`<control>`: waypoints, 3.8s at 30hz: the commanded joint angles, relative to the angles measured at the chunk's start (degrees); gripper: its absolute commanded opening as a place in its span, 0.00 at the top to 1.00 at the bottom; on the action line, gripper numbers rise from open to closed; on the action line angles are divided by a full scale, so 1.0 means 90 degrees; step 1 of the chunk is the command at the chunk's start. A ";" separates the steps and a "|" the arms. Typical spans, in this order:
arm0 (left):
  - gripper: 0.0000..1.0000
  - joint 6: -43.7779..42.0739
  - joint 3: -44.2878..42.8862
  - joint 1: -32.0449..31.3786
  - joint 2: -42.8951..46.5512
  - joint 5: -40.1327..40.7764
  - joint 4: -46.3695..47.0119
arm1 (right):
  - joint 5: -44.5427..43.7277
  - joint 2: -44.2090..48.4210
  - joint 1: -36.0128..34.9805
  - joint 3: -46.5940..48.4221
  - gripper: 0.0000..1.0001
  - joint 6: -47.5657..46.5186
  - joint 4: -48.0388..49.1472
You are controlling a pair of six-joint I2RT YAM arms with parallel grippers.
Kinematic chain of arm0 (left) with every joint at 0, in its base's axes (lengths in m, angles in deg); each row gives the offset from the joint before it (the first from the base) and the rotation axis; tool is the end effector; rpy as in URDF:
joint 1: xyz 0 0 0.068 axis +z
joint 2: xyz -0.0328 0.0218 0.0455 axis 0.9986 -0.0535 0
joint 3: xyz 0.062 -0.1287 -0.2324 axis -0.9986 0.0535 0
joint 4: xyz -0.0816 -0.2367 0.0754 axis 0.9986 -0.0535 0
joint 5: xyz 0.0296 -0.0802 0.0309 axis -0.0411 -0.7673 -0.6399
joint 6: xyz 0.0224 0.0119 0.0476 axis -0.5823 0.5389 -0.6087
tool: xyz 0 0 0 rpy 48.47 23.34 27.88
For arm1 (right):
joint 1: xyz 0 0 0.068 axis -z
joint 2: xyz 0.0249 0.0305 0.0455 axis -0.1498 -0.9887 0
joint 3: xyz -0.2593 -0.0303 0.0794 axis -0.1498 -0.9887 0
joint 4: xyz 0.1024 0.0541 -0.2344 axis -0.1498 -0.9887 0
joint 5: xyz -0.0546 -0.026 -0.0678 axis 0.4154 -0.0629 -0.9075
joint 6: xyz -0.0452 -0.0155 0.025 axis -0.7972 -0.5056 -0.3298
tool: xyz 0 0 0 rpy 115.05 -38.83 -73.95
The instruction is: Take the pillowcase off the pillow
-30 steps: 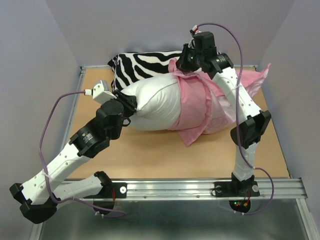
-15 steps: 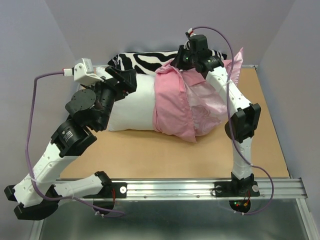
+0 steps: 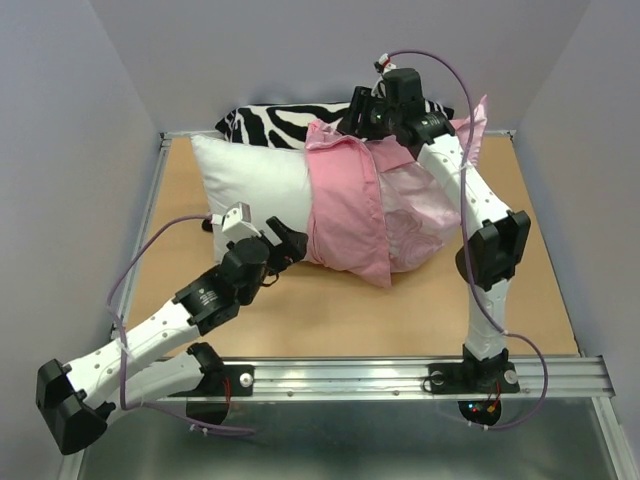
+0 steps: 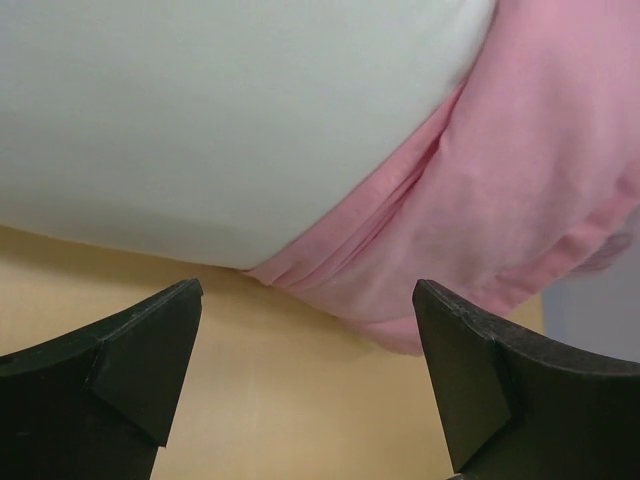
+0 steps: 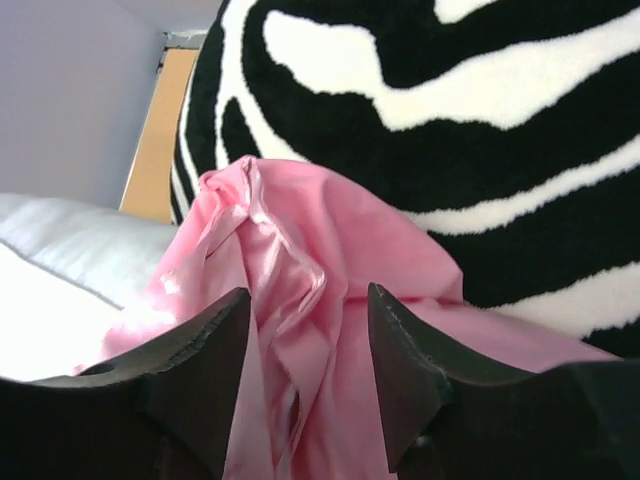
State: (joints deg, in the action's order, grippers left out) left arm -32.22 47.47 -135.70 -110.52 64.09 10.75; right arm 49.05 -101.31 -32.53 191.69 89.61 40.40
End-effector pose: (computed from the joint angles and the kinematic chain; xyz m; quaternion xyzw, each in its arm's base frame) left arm 0.1430 -0.1389 0.3008 -0.1542 0.7813 -0.3237 0.5109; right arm 0.4364 0.2008 0.3946 -0.0413 0.8373 0.2961 0.4578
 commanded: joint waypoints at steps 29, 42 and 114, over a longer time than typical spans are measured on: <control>0.48 -0.0030 0.0418 0.1865 -0.1360 -0.1428 0.3307 | -0.4713 0.3672 -0.3738 -0.5743 0.15 0.0253 0.1540; 1.00 -0.0361 -0.0129 0.1933 -0.0970 -0.1233 0.2263 | -0.6530 0.2858 -0.3739 -0.5537 0.54 0.0731 0.1141; 0.01 0.1456 -0.0246 -0.0539 -0.1075 0.0848 0.0064 | -0.3211 0.4431 -0.2391 -0.5849 0.63 0.0585 0.1286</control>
State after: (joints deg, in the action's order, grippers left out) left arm -18.12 45.42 -141.89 -118.04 68.70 2.60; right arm 18.82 -62.80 -54.06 135.80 95.93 47.94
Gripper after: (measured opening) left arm 0.986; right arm 0.334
